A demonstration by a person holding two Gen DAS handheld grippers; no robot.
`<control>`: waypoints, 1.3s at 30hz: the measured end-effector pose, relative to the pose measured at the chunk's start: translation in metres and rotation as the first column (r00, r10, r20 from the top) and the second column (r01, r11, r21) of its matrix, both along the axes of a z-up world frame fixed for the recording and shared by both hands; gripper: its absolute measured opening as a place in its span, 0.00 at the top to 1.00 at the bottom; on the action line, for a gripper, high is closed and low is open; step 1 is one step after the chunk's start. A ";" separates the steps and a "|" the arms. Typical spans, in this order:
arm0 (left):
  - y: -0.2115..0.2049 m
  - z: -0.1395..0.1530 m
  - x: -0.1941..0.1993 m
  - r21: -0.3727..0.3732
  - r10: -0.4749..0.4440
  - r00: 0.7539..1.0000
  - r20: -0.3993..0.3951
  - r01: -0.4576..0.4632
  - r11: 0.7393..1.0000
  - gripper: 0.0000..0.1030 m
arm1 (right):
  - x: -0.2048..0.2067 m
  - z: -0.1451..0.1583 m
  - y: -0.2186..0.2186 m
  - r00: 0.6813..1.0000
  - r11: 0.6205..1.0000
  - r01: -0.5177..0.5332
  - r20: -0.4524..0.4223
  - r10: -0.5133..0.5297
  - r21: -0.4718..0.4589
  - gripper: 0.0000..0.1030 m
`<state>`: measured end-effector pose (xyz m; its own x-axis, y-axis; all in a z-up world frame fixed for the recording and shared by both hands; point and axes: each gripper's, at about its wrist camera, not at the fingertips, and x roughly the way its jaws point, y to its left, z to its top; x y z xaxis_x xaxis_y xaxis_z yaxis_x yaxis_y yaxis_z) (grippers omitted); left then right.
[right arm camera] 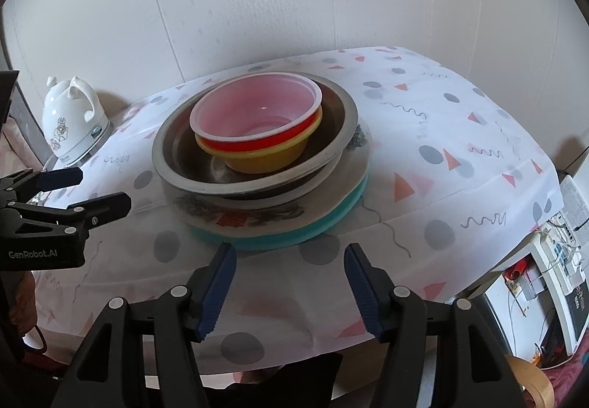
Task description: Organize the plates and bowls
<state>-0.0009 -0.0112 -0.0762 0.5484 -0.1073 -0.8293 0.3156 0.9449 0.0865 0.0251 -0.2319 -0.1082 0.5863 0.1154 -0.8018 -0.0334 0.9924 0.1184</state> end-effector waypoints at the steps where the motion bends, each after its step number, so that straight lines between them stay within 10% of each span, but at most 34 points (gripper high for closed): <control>1: 0.000 0.000 0.000 0.002 -0.004 1.000 0.004 0.004 1.000 0.03 | 0.000 0.000 0.000 1.000 1.000 0.002 -0.002 -0.002 0.001 0.40; 39: -0.013 0.001 -0.004 0.042 -0.047 0.999 0.028 0.045 0.998 0.03 | 0.005 -0.002 -0.003 0.999 0.999 0.049 -0.025 -0.049 0.021 0.40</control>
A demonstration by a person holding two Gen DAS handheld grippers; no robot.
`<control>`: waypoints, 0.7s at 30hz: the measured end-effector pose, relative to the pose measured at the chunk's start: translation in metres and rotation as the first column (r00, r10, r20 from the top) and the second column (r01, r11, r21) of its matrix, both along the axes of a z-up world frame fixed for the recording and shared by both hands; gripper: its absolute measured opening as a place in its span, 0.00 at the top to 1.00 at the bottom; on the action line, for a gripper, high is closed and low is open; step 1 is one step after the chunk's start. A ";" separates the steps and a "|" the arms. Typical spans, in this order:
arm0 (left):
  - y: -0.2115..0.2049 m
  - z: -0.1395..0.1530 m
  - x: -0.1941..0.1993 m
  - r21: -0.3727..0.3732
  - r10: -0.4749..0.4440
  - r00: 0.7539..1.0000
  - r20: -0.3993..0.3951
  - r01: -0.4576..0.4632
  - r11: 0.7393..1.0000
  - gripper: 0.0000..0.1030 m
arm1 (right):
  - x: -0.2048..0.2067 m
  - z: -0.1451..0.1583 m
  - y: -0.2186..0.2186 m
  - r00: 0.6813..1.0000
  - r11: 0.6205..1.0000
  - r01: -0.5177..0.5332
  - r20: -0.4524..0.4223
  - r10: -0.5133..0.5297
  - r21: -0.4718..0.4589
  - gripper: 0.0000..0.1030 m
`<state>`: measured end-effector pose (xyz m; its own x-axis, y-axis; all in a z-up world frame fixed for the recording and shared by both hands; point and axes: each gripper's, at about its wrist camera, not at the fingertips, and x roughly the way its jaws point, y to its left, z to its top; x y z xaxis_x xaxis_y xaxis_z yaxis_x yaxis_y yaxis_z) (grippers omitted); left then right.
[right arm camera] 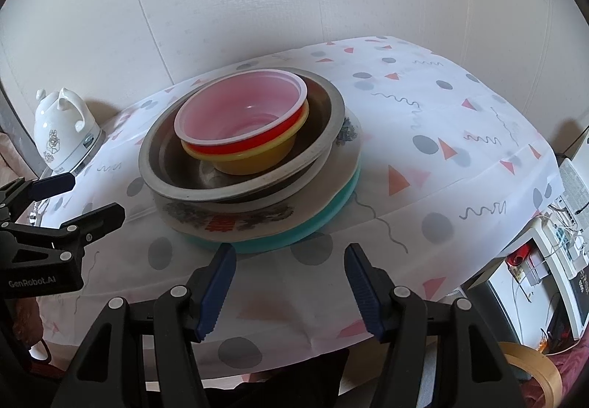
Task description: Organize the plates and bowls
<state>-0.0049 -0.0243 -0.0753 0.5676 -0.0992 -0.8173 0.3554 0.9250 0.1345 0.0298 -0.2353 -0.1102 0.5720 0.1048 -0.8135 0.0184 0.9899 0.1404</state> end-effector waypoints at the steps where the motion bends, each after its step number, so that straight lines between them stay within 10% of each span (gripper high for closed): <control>1: -0.002 0.001 -0.001 0.003 -0.002 1.000 0.003 0.002 1.000 0.03 | 0.000 0.000 0.000 1.000 1.000 0.000 0.000 0.000 -0.002 0.40; 21: -0.009 -0.002 0.002 -0.014 -0.010 1.000 -0.016 0.010 1.000 0.04 | 0.001 0.003 -0.005 1.000 1.000 0.013 -0.003 -0.013 -0.002 0.40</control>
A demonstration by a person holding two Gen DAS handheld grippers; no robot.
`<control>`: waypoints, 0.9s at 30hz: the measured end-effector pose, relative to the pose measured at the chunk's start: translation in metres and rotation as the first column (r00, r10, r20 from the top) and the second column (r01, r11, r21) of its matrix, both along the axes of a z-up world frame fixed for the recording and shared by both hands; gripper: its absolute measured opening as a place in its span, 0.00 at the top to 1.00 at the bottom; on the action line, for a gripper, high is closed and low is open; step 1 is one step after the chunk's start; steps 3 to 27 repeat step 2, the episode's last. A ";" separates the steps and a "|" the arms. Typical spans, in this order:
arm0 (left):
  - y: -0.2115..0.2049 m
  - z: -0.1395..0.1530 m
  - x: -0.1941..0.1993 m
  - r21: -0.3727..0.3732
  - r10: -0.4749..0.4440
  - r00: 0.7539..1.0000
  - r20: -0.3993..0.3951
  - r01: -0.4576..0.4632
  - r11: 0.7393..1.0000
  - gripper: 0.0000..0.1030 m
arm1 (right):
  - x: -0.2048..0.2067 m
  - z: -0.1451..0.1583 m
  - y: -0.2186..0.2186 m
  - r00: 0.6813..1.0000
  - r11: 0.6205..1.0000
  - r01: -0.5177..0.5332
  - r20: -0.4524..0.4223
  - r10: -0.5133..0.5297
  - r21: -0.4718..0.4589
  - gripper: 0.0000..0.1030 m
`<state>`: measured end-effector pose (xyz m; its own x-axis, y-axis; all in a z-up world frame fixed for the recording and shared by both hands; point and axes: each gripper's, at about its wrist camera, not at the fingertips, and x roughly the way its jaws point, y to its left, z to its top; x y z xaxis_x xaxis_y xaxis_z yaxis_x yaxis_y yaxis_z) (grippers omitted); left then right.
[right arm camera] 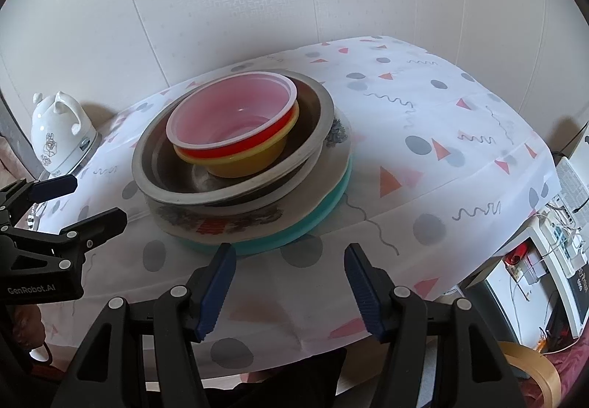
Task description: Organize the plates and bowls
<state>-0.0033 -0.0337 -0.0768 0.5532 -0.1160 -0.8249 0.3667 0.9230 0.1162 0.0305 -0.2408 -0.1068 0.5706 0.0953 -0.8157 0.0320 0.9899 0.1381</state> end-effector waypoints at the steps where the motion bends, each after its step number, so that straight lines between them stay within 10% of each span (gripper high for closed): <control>1: -0.001 0.000 0.001 -0.001 0.000 1.000 -0.004 0.000 1.000 0.04 | 0.000 0.000 -0.001 1.000 1.000 0.002 0.001 -0.002 0.001 0.40; 27: -0.001 0.000 0.001 -0.003 0.000 1.000 -0.007 0.000 1.000 0.04 | 0.001 0.001 -0.002 1.000 1.000 0.004 0.001 -0.004 0.002 0.40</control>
